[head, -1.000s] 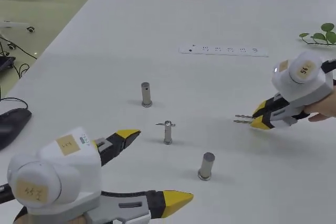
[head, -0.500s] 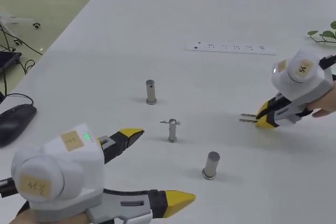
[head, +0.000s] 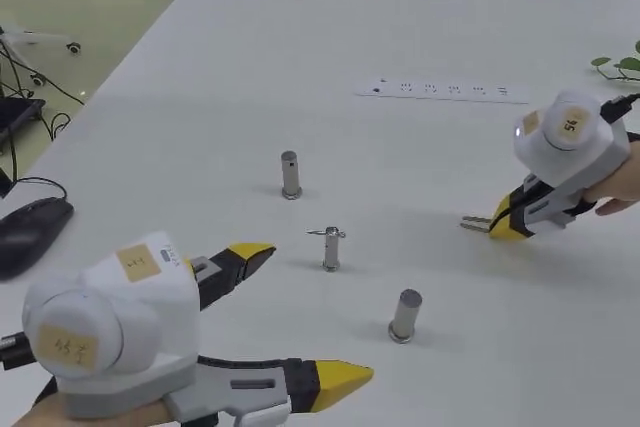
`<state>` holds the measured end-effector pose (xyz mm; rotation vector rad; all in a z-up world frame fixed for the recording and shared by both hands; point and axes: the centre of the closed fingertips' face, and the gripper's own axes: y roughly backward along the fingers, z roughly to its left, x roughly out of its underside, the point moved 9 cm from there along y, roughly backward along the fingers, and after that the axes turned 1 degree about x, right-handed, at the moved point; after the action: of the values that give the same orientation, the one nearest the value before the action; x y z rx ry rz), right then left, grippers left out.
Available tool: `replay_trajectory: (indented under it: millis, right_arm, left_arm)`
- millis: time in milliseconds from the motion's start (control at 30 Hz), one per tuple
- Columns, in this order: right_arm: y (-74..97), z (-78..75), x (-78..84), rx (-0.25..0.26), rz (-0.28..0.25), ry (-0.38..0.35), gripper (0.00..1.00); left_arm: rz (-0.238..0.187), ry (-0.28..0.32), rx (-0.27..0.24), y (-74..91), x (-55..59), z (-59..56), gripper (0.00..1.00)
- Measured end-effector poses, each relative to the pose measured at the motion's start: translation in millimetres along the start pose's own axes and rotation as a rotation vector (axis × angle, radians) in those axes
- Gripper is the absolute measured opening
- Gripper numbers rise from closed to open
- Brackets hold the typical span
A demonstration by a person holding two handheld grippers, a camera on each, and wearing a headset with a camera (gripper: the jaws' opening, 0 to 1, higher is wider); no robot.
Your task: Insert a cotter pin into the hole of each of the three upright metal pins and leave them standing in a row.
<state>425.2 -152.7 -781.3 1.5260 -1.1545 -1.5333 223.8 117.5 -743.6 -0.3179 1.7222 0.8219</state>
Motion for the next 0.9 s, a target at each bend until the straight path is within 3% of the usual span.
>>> replay_trajectory:
  millis: [367, 900]
  right_arm:
    - [-0.8, -0.5, -1.6, 0.011, 0.025, 0.031, 0.04]
    - [12.9, 12.5, -12.7, 0.035, 0.005, 0.077, 0.04]
  left_arm:
    - [0.01, -0.005, 0.003, -0.1, -0.2, 1.4, 0.87]
    - [0.013, 0.001, -0.01, 3.5, -3.3, 3.1, 0.85]
